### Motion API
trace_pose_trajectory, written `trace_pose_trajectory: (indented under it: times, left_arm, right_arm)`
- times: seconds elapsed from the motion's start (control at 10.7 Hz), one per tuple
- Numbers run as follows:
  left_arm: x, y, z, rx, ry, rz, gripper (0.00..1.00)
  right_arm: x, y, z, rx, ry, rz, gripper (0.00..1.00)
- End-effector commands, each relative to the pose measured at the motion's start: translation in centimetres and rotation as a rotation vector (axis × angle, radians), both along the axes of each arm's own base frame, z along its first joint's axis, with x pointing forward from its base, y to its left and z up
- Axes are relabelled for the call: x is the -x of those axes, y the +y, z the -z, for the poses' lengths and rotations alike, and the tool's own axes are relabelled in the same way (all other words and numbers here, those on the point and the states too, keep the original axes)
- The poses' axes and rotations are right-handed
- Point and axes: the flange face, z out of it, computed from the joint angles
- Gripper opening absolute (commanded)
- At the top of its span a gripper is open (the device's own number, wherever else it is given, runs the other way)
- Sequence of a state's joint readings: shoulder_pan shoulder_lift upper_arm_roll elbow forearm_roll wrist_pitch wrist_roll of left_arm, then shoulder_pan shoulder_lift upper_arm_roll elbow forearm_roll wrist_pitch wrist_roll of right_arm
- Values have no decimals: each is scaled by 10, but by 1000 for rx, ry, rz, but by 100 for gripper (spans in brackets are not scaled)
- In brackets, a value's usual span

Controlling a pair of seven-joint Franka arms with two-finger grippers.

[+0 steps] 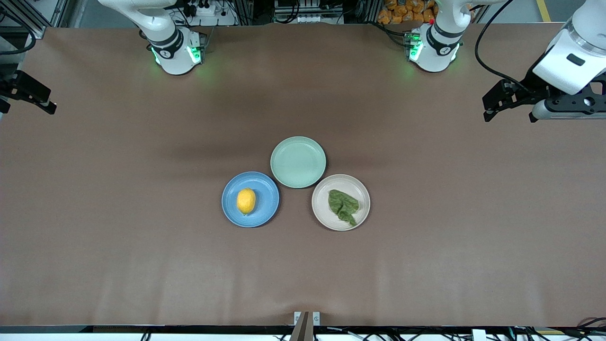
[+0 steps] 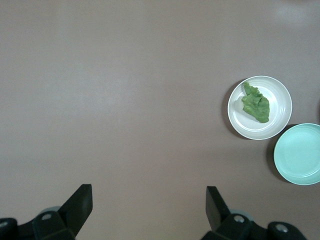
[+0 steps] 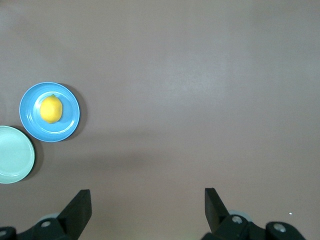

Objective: Place lemon and lettuce in plates

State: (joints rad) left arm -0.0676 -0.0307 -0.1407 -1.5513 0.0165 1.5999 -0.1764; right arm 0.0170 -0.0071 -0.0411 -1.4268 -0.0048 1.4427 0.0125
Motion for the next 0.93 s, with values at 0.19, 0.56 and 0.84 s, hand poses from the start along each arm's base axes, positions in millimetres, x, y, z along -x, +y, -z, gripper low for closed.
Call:
trace_pose_trajectory:
  times: [0.19,0.56,0.84]
  left_arm:
    - [0,-1,-6,-10,-15,9,100]
    - [0,-1,-6,-9,-15,11,100]
    - [1,-1,-6,-6,-14,14,100]
  right_arm:
    - [-6,-18,16,-19,53,37,100]
    - [-7,-15,37,-13,91,34,100]
    - [-11,-11,38,-10,69,19,100]
